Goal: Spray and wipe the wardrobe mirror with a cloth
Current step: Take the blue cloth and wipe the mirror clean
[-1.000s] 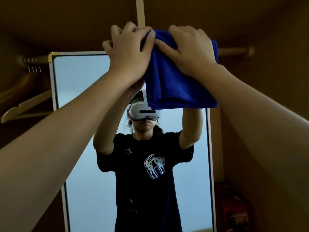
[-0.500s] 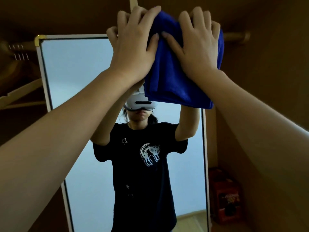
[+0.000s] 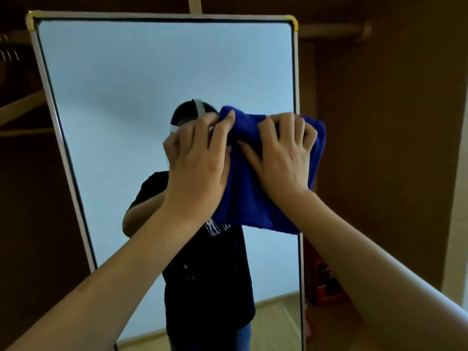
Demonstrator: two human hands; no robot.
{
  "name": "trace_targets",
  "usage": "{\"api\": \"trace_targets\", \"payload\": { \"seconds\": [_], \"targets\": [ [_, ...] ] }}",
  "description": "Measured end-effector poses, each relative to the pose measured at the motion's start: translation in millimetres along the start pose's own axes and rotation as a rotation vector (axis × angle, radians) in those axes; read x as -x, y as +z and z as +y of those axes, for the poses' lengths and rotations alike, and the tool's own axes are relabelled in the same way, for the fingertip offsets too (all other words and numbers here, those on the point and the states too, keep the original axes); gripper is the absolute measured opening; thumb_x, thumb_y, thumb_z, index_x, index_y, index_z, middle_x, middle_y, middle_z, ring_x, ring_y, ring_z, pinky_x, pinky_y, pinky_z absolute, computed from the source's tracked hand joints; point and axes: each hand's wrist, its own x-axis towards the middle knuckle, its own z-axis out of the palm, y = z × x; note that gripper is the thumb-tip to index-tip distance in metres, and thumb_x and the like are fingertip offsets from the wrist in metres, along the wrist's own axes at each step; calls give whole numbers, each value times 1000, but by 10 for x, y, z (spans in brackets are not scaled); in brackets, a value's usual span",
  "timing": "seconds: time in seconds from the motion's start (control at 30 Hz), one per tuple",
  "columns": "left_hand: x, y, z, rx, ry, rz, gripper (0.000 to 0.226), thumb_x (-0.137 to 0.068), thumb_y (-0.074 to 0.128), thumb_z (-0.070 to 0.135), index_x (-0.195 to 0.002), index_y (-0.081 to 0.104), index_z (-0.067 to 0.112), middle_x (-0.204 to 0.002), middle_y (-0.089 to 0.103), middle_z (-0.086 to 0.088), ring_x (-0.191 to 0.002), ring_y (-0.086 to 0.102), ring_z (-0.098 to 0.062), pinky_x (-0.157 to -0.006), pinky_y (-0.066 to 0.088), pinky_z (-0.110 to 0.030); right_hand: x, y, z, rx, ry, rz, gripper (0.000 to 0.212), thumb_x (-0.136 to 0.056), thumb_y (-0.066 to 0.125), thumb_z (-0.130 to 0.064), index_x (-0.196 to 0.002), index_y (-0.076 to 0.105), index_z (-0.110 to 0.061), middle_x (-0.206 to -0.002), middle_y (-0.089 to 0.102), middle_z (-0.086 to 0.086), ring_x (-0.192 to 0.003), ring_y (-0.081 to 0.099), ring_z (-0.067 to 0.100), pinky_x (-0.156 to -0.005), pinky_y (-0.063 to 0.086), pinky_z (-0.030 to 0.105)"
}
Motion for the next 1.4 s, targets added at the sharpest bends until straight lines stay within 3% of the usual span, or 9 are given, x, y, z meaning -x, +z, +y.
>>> {"api": "trace_targets", "payload": {
  "seconds": [0.13, 0.23, 0.6, 0.73, 0.97, 1.07, 1.13, 1.27, 1.4],
  "targets": [
    [459, 20, 57, 15, -14, -74, 47, -95, 55, 16, -139, 37, 13, -132, 46, -14, -117, 40, -28, -96, 36, -47, 456, -58, -82, -38, 5, -27, 31, -91, 52, -46, -95, 50, -15, -108, 54, 11, -100, 39, 25, -85, 40, 47],
    [750, 17, 97, 35, -25, -109, 49, -93, 54, 18, -138, 35, 14, -132, 41, -12, -118, 40, -28, -95, 40, -50, 741, -104, -127, -32, -30, -48, 31, -90, 52, -46, -98, 46, -16, -114, 40, 5, -103, 39, 25, -89, 32, 45],
    [1696, -198, 230, -40, -40, -274, 41, -86, 56, 22, -124, 44, 12, -116, 57, -12, -107, 43, -25, -92, 32, -40, 1735, -289, -287, -33, -148, -184, 38, -86, 53, -48, -103, 49, -16, -117, 43, 6, -108, 44, 25, -92, 30, 43],
    [1760, -419, 217, -27, -84, -344, 31, -90, 45, 27, -119, 45, 16, -108, 59, -6, -101, 47, -23, -89, 32, -36, 1766, -402, -421, -177, -118, -268, 30, -90, 50, -45, -98, 46, -17, -110, 41, 1, -102, 43, 22, -82, 44, 44],
    [1615, -975, -47, 789, -695, -226, 46, -88, 50, 47, -130, 34, 36, -124, 45, 2, -113, 50, -11, -93, 45, -25, 1246, -497, -1105, -404, -49, -212, 27, -92, 55, -41, -95, 44, -17, -107, 41, -2, -93, 43, 21, -81, 34, 42],
    [1501, -1253, -296, 1105, -947, -348, 37, -88, 53, 49, -113, 55, 22, -105, 63, -5, -97, 61, -22, -83, 49, -25, 987, -497, -1486, -503, -35, -214, 28, -92, 54, -41, -97, 42, -17, -108, 39, -1, -94, 40, 22, -75, 46, 48],
    [1469, -1467, -508, 1285, -1063, -406, 28, -84, 53, 40, -99, 61, 18, -86, 71, 5, -83, 67, -13, -74, 49, -23, 856, -443, -1724, -550, -70, -213, 30, -93, 51, -45, -98, 41, -17, -106, 38, -1, -94, 39, 22, -72, 49, 52],
    [1467, -1786, -995, 1510, -1040, -500, 43, -59, 78, 57, -93, 76, 32, -98, 74, 6, -93, 70, -11, -75, 54, -25, 709, -292, -2208, -551, -59, -254, 45, -96, 30, -61, -100, 42, -18, -106, 37, -1, -95, 39, 22, -75, 47, 53],
    [1332, -1916, -1391, 1416, -1204, -445, 50, -64, 65, 64, -96, 72, 27, -95, 75, 3, -93, 70, -16, -73, 53, -27, 596, -208, -2666, -483, -73, -410, 54, -97, 12, -63, -115, 46, -24, -114, 40, -3, -103, 37, 20, -88, 36, 43]
  ]
}}
